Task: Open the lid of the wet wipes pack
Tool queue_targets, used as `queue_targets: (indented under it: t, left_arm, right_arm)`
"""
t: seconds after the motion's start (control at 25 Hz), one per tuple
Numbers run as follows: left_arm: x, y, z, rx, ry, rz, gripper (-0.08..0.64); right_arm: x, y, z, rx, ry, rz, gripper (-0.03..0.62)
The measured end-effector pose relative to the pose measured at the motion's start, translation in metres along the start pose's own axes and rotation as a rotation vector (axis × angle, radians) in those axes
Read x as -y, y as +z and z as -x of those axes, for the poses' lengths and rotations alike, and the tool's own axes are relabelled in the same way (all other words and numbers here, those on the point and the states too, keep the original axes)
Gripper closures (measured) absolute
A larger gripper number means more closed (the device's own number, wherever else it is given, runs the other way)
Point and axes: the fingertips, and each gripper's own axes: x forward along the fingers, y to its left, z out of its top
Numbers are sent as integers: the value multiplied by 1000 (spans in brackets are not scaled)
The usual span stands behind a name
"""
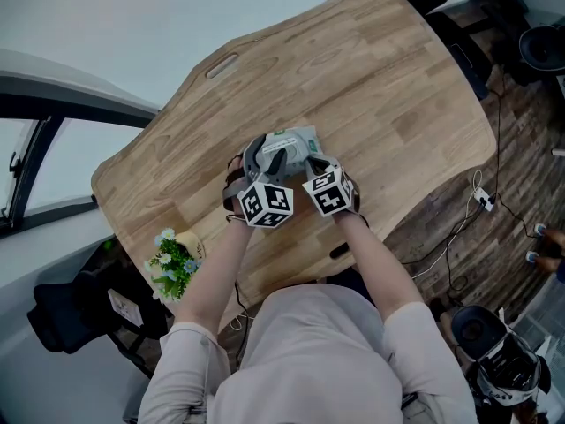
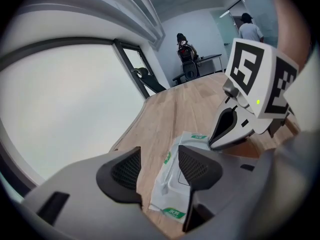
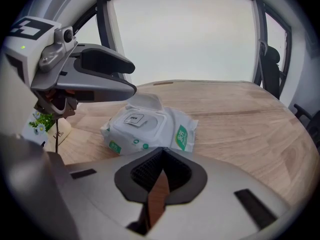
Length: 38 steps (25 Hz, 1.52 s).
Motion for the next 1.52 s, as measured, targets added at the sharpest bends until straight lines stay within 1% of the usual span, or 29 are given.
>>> queue_targets:
  t: [0.12, 0.28, 0.44, 0.56, 0.92, 1.04, 1.28, 1.52]
  left_arm:
    - [-6, 0, -2, 4, 12, 1, 335]
    - [-15, -5, -8, 0, 30, -1, 387]
    - [-21, -9, -15, -5, 44, -8, 460]
    - [-22, -13, -20, -14, 44, -11, 489]
    - [-28, -24, -37, -47, 60, -1, 525]
    - [-30, -28, -41, -57, 63, -2, 529]
    - [-31, -39, -46, -85, 61, 28, 538]
    - [-30, -46, -48, -99, 57, 39, 538]
  right_arm:
    - [0, 0, 0, 1, 2, -11, 595]
    - [1, 0, 0, 5, 2, -20, 595]
    - [2, 0, -1, 12, 3, -43, 595]
    - [1, -1, -1, 8, 6, -47, 595]
    - [0, 1, 0, 18, 16, -85, 595]
    - [0, 1, 1, 20, 17, -87, 595]
    - [1, -1, 1, 24, 17, -101, 595]
    - [3, 1, -1, 39, 8, -97, 595]
